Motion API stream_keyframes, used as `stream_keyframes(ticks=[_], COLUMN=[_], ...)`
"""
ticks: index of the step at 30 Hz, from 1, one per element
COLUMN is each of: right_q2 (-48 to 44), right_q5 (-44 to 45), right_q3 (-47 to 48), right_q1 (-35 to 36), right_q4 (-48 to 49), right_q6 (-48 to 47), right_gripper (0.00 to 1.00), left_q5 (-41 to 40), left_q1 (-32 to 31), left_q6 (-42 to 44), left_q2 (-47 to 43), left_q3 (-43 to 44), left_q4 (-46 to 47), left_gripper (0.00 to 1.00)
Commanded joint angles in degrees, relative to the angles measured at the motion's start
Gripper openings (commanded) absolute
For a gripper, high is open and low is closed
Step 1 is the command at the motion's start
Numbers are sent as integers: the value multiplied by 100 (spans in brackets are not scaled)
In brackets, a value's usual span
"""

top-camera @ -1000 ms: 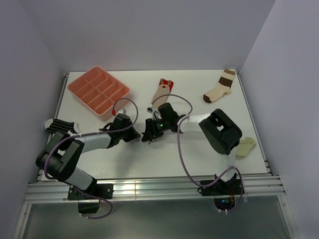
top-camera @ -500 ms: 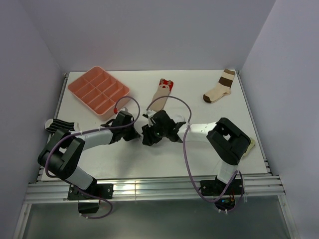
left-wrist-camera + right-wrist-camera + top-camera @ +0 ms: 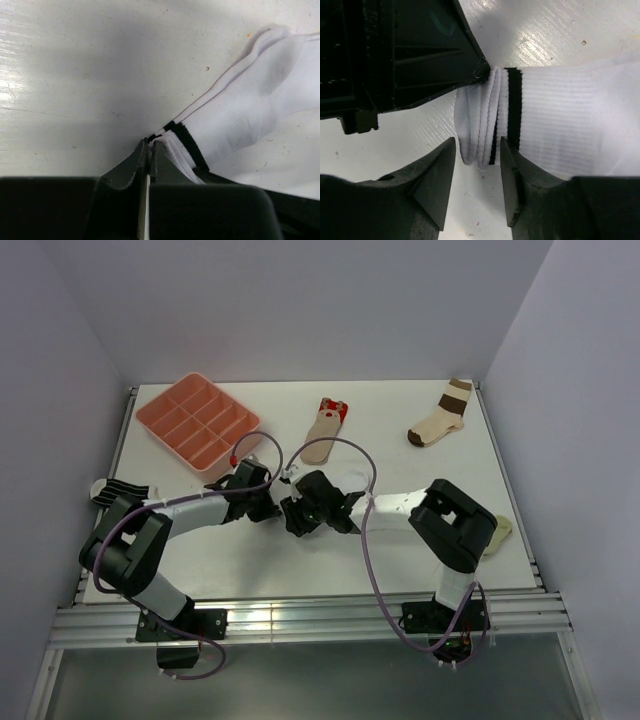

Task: Roll the socks
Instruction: Roll the sock at the center of the board.

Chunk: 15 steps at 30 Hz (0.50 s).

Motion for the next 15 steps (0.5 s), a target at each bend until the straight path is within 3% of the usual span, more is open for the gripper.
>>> stream_keyframes(ticks=[1, 3, 7, 9, 15], right_q2=[88, 140, 176, 176, 176], right_q5=[348, 357, 269, 138, -1206], right_q3=[-99, -107, -169, -256, -678], right_q1=[136, 136, 127, 101, -487], right_q4=[323, 368, 438, 464, 991], right_q6=[-89, -36, 104, 174, 877], right_gripper=[45, 39, 10, 3, 0], left_q5=[-122, -122, -149, -245, -464], left_q1=[-27, -27, -27, -27, -18], left_q6=[221, 213, 142, 29, -252], left_q2=[273, 282, 177, -43, -842], left_q3=[-65, -21, -55, -160, -494], left_q4=[-888, -914, -932, -879, -730], left_gripper=[0, 1, 1, 6, 41])
